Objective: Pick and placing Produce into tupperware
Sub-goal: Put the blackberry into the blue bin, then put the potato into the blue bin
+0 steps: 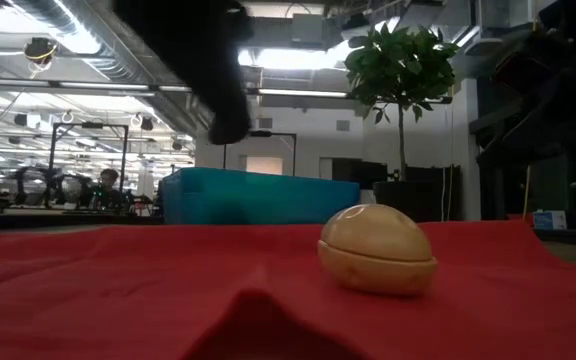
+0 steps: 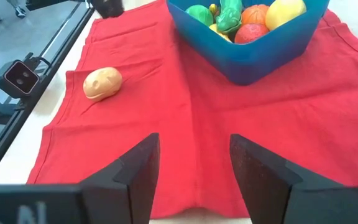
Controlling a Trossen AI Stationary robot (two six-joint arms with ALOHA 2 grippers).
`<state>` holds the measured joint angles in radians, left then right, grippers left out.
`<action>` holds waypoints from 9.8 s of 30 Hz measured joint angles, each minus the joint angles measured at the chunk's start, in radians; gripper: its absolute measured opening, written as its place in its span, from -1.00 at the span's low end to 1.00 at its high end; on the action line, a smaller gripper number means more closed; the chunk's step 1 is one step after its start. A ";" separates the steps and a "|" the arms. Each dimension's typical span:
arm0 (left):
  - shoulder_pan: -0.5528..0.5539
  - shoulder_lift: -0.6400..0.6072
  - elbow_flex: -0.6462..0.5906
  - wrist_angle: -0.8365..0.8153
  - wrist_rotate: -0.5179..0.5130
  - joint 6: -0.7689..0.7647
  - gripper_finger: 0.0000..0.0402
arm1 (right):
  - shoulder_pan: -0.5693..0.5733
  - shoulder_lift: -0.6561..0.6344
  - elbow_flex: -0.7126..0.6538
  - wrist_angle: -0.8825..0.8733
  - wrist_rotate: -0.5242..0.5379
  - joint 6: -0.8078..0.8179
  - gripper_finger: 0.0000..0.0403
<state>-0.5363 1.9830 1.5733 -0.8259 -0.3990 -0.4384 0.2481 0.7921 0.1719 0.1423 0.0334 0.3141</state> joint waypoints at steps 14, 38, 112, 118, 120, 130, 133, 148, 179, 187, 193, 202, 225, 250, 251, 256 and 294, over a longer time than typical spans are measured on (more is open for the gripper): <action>-0.090 -0.310 -0.528 0.649 -0.149 0.071 -0.62 | 0.000 0.002 0.000 0.034 0.000 0.048 -0.03; 0.187 -0.533 -1.114 1.577 0.113 0.351 -0.63 | 0.000 0.004 0.000 0.159 0.025 -0.009 -0.03; 0.401 -0.395 -0.742 1.052 0.296 0.397 -0.41 | -0.001 0.004 0.000 0.201 0.152 -0.080 -0.03; 0.274 -0.396 -0.775 1.053 0.089 0.361 -0.45 | -0.001 0.004 0.000 0.206 0.149 -0.032 -0.03; 0.233 -0.397 -0.784 1.053 0.044 0.343 -0.46 | -0.001 0.004 0.000 0.209 0.158 0.022 -0.03; 0.086 -0.411 -0.788 1.040 -0.263 0.309 -0.54 | -0.001 0.004 0.000 0.223 0.209 0.071 0.26; 0.051 -0.433 -0.789 1.037 -0.355 0.310 -0.56 | -0.001 0.005 0.000 0.241 0.209 0.072 0.43; -0.128 -0.687 -1.168 1.408 -0.345 0.319 -0.75 | 0.118 0.233 0.299 0.064 0.333 -0.053 0.56; -0.275 -0.977 -1.425 1.446 -0.131 0.370 -0.92 | 0.230 1.215 1.584 -1.075 0.123 0.747 0.56; -0.337 -0.977 -1.425 1.437 -0.130 0.371 -0.82 | 0.230 1.253 1.585 -1.097 0.060 0.886 0.56; -0.349 -0.976 -1.425 1.432 -0.130 0.371 -0.74 | 0.230 1.286 1.585 -1.083 0.060 0.875 0.56; -0.349 -0.976 -1.425 1.399 -0.130 0.371 -0.65 | 0.229 1.339 1.585 -1.010 0.059 0.860 0.56; -0.349 -0.976 -1.425 1.375 -0.130 0.371 -0.52 | 0.229 1.395 1.568 -0.975 0.051 0.991 0.56; -0.349 -0.976 -1.424 1.349 -0.131 0.370 -0.75 | 0.229 1.447 1.568 -0.947 0.025 0.990 0.56; -0.349 -0.976 -1.424 1.349 -0.131 0.370 -0.76 | 0.229 1.447 1.568 -0.947 0.025 0.990 0.56; -0.349 -0.976 -1.424 1.346 -0.131 0.370 -0.81 | 0.229 1.447 1.568 -0.947 0.025 0.991 0.46; -0.349 -0.976 -1.424 1.328 -0.131 0.370 -0.82 | 0.219 1.507 1.638 -1.030 -0.010 0.964 -0.06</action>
<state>-0.8848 1.0066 0.1490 0.5018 -0.5297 -0.0681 0.4667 2.2989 1.8094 -0.8878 0.0239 1.2785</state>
